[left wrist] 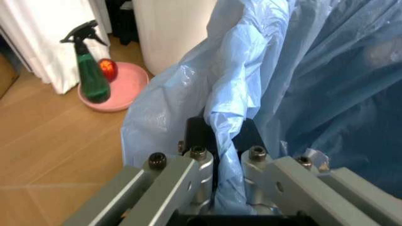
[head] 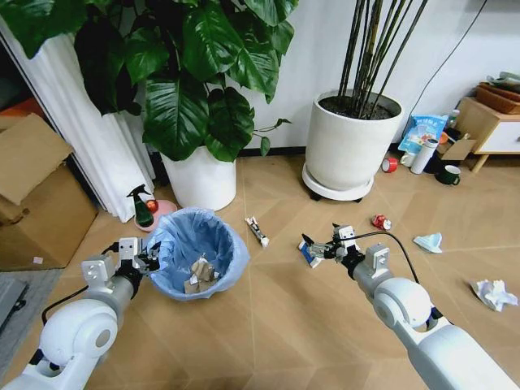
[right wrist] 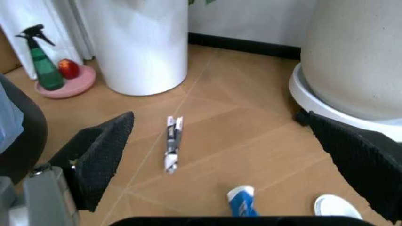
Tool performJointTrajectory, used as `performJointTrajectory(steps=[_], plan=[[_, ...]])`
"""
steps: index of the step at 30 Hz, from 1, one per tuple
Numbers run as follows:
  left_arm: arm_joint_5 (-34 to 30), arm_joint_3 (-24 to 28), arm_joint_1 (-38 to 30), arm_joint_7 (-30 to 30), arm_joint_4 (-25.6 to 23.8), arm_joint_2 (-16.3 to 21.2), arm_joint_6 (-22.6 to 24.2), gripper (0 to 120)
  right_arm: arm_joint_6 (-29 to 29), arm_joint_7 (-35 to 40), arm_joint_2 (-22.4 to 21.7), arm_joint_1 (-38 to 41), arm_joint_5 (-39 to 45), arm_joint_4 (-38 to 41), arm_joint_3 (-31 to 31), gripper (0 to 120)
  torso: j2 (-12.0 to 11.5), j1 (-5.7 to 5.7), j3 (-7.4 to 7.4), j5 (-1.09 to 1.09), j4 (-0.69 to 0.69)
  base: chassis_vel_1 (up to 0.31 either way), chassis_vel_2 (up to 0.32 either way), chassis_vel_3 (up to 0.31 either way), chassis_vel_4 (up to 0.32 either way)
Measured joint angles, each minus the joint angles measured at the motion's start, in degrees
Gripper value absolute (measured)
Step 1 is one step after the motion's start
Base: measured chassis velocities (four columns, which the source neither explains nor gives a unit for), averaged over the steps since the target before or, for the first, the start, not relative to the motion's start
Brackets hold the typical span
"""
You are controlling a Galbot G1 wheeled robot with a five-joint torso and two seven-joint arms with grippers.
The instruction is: Pick up the trash bin and place the garbage on the floor into it.
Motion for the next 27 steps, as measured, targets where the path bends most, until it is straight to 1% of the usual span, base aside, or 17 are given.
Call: performJointTrajectory(steps=[13,14,18,19,22,23,25,26,27], plan=[[-0.16,-0.21,-0.2,-0.18,0.34,0.19,0.0,0,0.15,-0.6,0.2,2.31,-0.15,-1.47,-2.66,100,0.0,0.01,0.0,-0.01,0.0,-0.245,0.151,0.234,-0.151],[-0.16,-0.24,-0.27,-0.2,0.38,0.19,0.0,0,0.14,-0.75,0.21,2.57,-0.15,-1.62,-2.98,100,0.0,0.0,-0.01,0.03,0.01,-0.249,0.192,0.248,-0.156],[-0.19,-0.24,-0.35,-0.25,0.44,0.03,0.0,0,0.11,-1.29,0.18,2.87,-0.27,-1.92,-3.44,100,0.0,0.0,-0.01,-0.01,0.0,-0.243,0.141,0.224,-0.153],[-0.19,-0.25,-0.36,-0.25,0.44,-0.01,0.0,0,0.15,-1.4,0.16,2.95,-0.35,-2.02,-3.6,100,0.0,0.0,-0.01,0.02,-0.01,-0.225,0.13,0.229,-0.142],[-0.19,-0.4,-0.26,-0.3,0.42,-0.19,0.0,0,0.52,-1.66,-0.02,3.17,-0.53,-2.6,-4.34,100,0.0,0.0,0.0,-0.01,-0.01,-0.231,0.141,0.213,-0.153],[-0.19,-0.48,-0.22,-0.39,0.36,-0.26,0.0,0,0.57,-1.92,-0.07,3.4,-0.87,-3.11,-4.81,100,0.0,0.01,0.0,0.02,-0.01,-0.199,0.142,0.148,-0.143],[-0.17,-0.55,-0.12,-0.61,0.34,-0.4,0.01,0,0.59,-2.23,-0.11,4.11,-1.32,-4.51,-6.36,100,0.0,0.01,0.01,-0.02,-0.03,-0.122,0.137,0.103,-0.115],[-0.17,-0.55,-0.12,-0.61,0.34,-0.4,0.01,0,0.59,-2.23,-0.11,4.11,-1.32,-4.51,-6.36,100,0.0,0.01,0.01,-0.02,-0.03,-0.122,0.137,0.058,-0.087],[-0.15,-0.65,-0.01,-0.79,0.29,-0.51,0.04,0,0.69,-2.28,-0.02,4.92,-1.48,-5.85,-7.75,100,0.0,0.01,0.01,-0.02,-0.01,-0.044,0.074,0.058,-0.034]])
